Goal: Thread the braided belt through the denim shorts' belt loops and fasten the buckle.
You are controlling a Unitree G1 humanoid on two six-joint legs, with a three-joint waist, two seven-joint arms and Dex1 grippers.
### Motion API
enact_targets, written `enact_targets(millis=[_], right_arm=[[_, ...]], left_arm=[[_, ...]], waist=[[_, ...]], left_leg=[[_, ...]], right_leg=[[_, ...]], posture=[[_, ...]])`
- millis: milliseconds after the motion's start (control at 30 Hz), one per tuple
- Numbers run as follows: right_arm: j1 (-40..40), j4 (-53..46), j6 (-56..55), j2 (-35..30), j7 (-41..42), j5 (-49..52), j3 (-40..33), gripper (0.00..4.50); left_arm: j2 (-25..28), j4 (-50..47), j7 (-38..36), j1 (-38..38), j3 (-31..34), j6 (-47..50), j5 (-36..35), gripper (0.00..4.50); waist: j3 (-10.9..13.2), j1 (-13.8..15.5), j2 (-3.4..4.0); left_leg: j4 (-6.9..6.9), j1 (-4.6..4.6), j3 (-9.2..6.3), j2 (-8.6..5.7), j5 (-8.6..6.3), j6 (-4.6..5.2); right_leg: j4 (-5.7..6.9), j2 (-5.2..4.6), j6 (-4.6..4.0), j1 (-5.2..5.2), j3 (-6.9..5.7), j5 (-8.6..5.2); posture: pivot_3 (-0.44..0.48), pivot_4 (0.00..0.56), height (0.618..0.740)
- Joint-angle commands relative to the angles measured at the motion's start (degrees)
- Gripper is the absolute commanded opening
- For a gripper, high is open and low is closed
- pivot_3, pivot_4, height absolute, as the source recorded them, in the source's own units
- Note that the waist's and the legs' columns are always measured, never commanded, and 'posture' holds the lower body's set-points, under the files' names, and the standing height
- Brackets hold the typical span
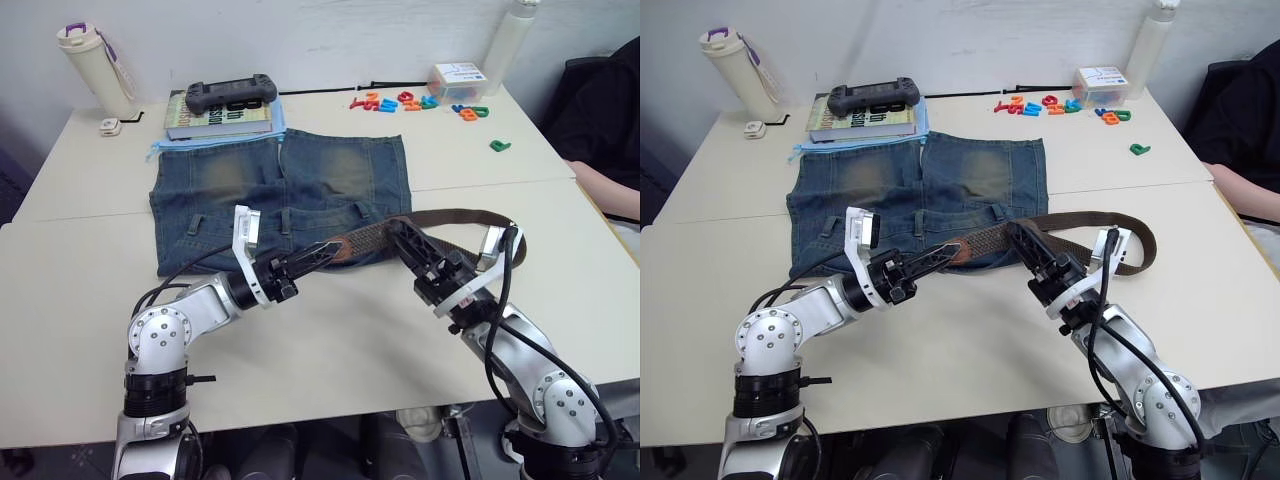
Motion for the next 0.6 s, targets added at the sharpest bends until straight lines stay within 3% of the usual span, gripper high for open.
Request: enact_targets(millis=[33,100,233,367,500,600], right_arm=[[-0.8,-2.5,-0.4,0.1,1.0,-0.5,0.1,1.13],[-1.0,-2.4,-0.4,0.3,0.8,-1.0,0.4,0.13],[-1.3,-2.3,-0.9,1.0,0.7,-2.0,0.5,0.06],[-2.0,-2.2,-1.3,1.7,0.5,-3.4,0.5,0.00],[-3.2,-2.1,-3.1,2.9,-1.2,-6.6,-0.5,0.00],[-4.1,-1.9,-4.6,3.6,-2.5,-9.1,-1.6,0.00]], left_arm=[[0.4,-2.3,-0.2,0.3,0.1,-0.4,-1.9,0.00],[0.5,-2.3,-0.1,0.2,0.0,-0.4,-1.9,0.00],[1.0,-3.0,-0.6,0.5,-1.1,-0.9,-0.3,0.00],[1.6,-3.5,-2.4,0.6,-2.2,-3.0,1.7,1.71],[5.5,-4.8,-5.1,1.6,-4.4,-8.6,10.1,3.58],[9.9,-5.4,-9.3,3.8,-5.3,-12.9,15.2,3.58]], waist=[[0.0,0.0,0.00],[0.0,0.0,0.00],[0.0,0.0,0.00],[0.0,0.0,0.01],[0.0,0.0,0.02],[0.0,-0.2,0.04]], left_leg=[[0.00,0.00,0.00,0.00,0.00,0.00],[0.00,0.00,0.00,0.00,0.00,0.00],[0.00,-0.01,0.00,0.00,0.00,0.00],[-0.01,-0.01,0.01,0.00,0.00,0.00],[-0.03,0.00,0.02,0.00,0.01,-0.01],[-0.09,-0.01,0.09,0.01,0.01,-0.01]], right_leg=[[0.00,0.00,0.00,0.00,0.00,0.00],[0.01,0.00,0.00,-0.01,0.00,0.00],[0.01,0.00,-0.01,-0.01,0.00,0.00],[0.01,0.00,-0.01,-0.02,0.02,0.00],[0.01,0.00,-0.01,-0.03,0.02,-0.01],[0.05,0.01,-0.04,-0.13,0.09,-0.02]], posture=[[0.000,0.150,0.713],[0.000,0.150,0.713],[0.000,0.150,0.713],[0.000,0.150,0.713],[0.000,0.150,0.713],[0.000,0.150,0.713]])
